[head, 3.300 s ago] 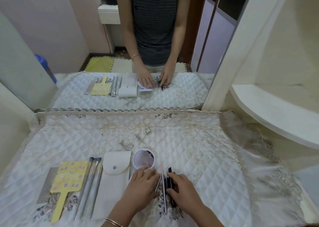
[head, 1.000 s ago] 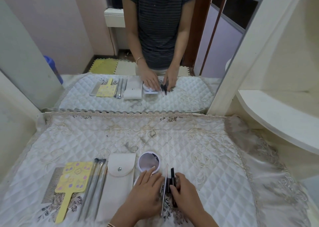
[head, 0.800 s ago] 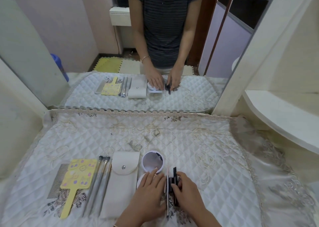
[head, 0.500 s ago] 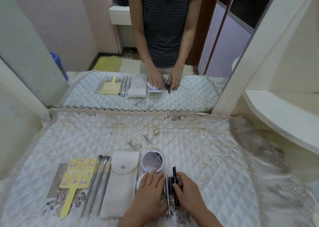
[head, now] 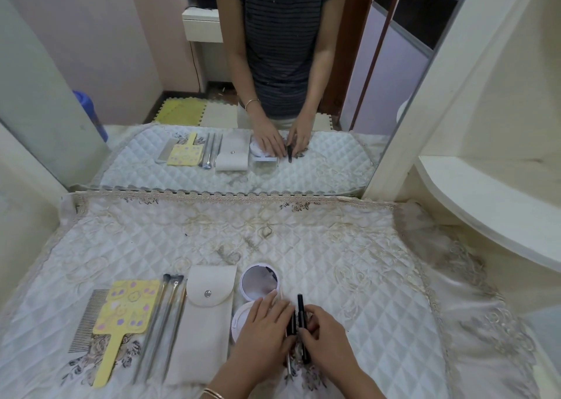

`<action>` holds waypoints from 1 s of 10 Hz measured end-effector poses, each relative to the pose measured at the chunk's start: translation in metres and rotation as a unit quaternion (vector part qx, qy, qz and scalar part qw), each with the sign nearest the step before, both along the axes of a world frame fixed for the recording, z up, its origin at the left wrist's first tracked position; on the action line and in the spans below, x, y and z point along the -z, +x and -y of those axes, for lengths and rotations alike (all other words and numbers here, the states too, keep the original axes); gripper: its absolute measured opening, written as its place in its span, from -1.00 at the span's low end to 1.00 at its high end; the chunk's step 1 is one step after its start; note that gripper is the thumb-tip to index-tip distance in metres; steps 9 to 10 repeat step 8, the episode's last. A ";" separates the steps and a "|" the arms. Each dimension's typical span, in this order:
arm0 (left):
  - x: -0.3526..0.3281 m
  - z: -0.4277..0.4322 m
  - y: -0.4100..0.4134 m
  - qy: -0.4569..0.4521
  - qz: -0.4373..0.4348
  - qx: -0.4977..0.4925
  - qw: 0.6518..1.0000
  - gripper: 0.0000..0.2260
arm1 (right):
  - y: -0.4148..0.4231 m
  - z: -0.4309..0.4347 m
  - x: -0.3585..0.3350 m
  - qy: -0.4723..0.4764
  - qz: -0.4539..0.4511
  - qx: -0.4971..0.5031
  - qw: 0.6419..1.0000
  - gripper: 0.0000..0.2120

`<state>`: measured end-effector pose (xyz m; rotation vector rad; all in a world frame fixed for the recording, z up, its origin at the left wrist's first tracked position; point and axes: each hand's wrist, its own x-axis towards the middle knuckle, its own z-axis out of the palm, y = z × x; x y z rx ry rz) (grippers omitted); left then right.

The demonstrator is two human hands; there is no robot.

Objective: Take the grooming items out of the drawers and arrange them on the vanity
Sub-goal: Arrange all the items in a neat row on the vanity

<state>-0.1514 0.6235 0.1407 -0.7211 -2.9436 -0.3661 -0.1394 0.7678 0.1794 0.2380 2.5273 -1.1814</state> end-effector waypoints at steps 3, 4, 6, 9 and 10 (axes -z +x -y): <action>-0.011 -0.004 -0.005 0.018 0.036 0.006 0.999 -0.62 | 0.000 -0.003 -0.002 -0.008 0.014 -0.010 1.000 -0.72; -0.013 -0.003 -0.005 0.016 0.059 0.010 0.998 -0.63 | -0.001 -0.002 -0.004 -0.014 0.020 -0.006 1.000 -0.72; -0.020 -0.001 -0.004 0.011 0.083 0.015 0.996 -0.64 | 0.001 -0.002 -0.006 -0.018 0.027 -0.006 0.999 -0.73; -0.017 0.002 -0.003 0.007 0.060 0.025 0.998 -0.58 | 0.002 -0.002 -0.007 -0.035 0.016 0.008 0.999 -0.73; -0.017 0.002 -0.003 0.007 0.060 0.025 0.998 -0.58 | 0.002 -0.002 -0.007 -0.035 0.016 0.008 0.999 -0.73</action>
